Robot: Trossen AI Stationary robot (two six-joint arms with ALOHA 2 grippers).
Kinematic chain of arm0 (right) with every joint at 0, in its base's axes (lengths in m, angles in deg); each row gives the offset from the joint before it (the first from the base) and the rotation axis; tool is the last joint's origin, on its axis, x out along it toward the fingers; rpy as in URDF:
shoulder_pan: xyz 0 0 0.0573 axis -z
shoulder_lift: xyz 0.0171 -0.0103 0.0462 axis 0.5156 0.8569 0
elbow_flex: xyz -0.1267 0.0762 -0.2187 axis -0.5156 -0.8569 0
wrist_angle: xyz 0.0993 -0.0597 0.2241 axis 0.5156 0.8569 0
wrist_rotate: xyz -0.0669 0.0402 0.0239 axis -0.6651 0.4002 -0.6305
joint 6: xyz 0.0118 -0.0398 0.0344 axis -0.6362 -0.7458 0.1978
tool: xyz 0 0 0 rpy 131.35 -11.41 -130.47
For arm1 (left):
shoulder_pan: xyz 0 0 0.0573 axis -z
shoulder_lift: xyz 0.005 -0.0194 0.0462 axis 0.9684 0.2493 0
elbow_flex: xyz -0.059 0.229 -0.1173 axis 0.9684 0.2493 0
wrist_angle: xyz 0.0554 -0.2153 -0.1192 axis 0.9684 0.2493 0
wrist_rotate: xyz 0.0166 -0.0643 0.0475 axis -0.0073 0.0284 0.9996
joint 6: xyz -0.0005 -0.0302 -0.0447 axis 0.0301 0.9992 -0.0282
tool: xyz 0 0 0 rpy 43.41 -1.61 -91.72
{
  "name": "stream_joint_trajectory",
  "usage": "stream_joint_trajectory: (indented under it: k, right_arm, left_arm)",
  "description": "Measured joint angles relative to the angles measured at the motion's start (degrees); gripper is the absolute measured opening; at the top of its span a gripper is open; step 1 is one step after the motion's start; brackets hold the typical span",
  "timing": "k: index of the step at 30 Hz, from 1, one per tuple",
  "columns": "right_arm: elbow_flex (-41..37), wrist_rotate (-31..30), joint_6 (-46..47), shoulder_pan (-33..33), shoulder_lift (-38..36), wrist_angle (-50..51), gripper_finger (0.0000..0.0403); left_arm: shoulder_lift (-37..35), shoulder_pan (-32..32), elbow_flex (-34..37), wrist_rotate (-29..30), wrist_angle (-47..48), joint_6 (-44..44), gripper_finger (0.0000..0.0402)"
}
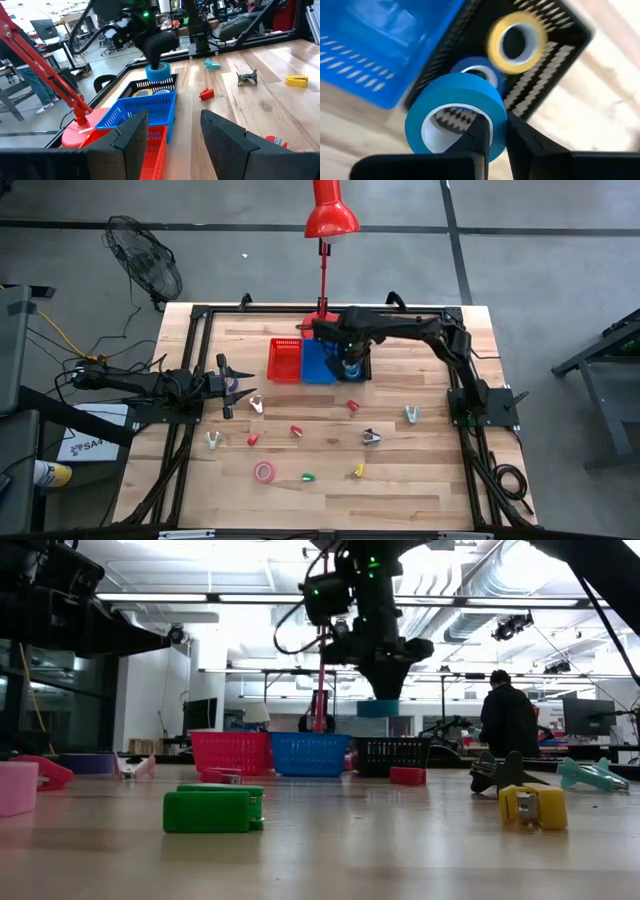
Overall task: Pick and place Stapler, Stapler remover, tape
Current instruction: Put the light blue tape into the black basket
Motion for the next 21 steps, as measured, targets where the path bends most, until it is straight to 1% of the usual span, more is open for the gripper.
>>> stream_joint_trajectory:
  k: [7,10,15,21]
  right_arm:
    - [0.0,-1.34,-9.47,4.91,-0.04,-0.55,0.0035]
    - [0.0,-1.29,-11.79,6.42,-0.04,-0.63,0.0032]
    - [0.0,0.37,-12.34,8.29,-0.04,-1.01,0.0035]
    - [0.0,1.73,-9.57,9.97,-0.04,-0.87,0.0034]
  left_arm:
    - [0.0,0.0,0.0,0.02,0.0,0.0,0.0179]
    - [0.01,0.01,0.01,0.02,0.0,-0.01,0.0179]
    - [0.0,0.01,0.0,0.02,0.0,0.0,0.0179]
    - [0.0,-0.01,0.0,0.02,0.0,0.0,0.0179]
